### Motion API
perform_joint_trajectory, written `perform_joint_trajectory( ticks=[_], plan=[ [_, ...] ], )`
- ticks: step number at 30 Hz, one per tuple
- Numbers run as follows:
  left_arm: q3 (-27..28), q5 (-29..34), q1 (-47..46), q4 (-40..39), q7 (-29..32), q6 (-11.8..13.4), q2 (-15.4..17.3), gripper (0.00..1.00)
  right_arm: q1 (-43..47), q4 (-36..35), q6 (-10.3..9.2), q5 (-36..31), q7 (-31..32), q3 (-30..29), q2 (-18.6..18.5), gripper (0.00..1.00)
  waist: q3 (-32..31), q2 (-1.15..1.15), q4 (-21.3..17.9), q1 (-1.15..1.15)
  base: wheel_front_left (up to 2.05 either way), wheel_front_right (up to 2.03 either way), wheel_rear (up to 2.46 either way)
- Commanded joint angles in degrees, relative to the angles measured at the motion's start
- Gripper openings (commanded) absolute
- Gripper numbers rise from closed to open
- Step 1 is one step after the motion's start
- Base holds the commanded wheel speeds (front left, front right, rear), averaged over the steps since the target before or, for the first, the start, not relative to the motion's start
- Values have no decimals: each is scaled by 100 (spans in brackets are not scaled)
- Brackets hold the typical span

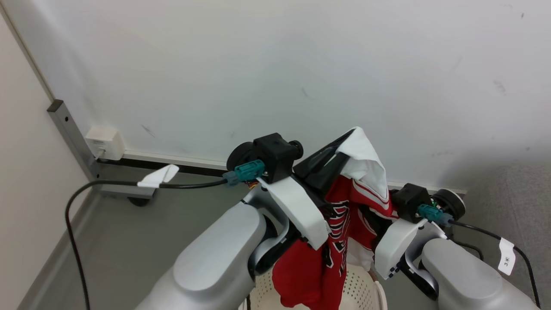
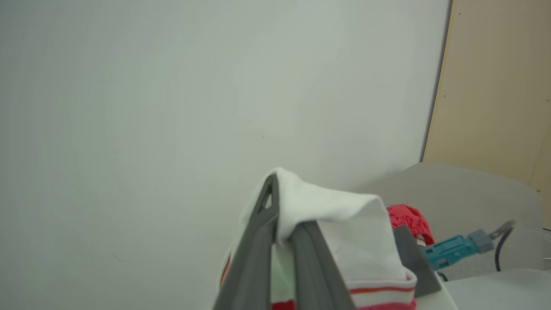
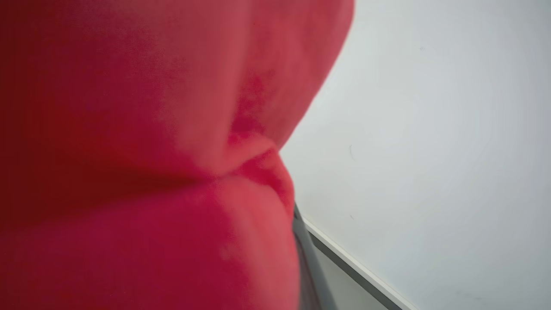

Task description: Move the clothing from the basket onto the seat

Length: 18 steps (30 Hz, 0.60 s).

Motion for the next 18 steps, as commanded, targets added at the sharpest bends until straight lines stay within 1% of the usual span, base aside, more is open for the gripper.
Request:
perform_joint_trajectory(
  ticks=[1,7,11,14,15,16,17,18],
  plan=[
    [50,-78,36,54,-44,56,78,0,91,-134,-15,-33,-18,-212,-44,0,-4,0,-28,0,0,0,0],
    [133,-63,217,232,-102,153,291,0,375,-725,-15,-164,-18,-1092,-89,0,1,0,-172,0,0,0,0],
    [127,-59,385,301,-224,155,411,0,622,-1169,-14,-52,-18,-1751,-94,0,9,0,-294,0,0,0,0],
    [72,-54,535,344,-324,130,481,0,742,-1414,-14,-156,-19,-2170,-123,0,23,0,-400,0,0,0,0],
    [43,-49,580,367,-324,127,497,2,784,-1503,-14,-140,-19,-2326,-103,0,27,0,-435,0,0,0,0],
    [20,-48,618,377,-348,119,500,20,812,-1603,-14,-161,-19,-2467,-102,0,31,0,-471,0,0,0,0],
    [3,-69,658,385,-379,117,493,50,837,-1694,-14,-190,-19,-2596,-109,0,33,0,-511,0,0,0,0],
    [3,-69,658,385,-379,117,493,50,837,-1694,-14,-190,-19,-2596,-109,0,33,0,-511,0,0,0,0]
  ],
)
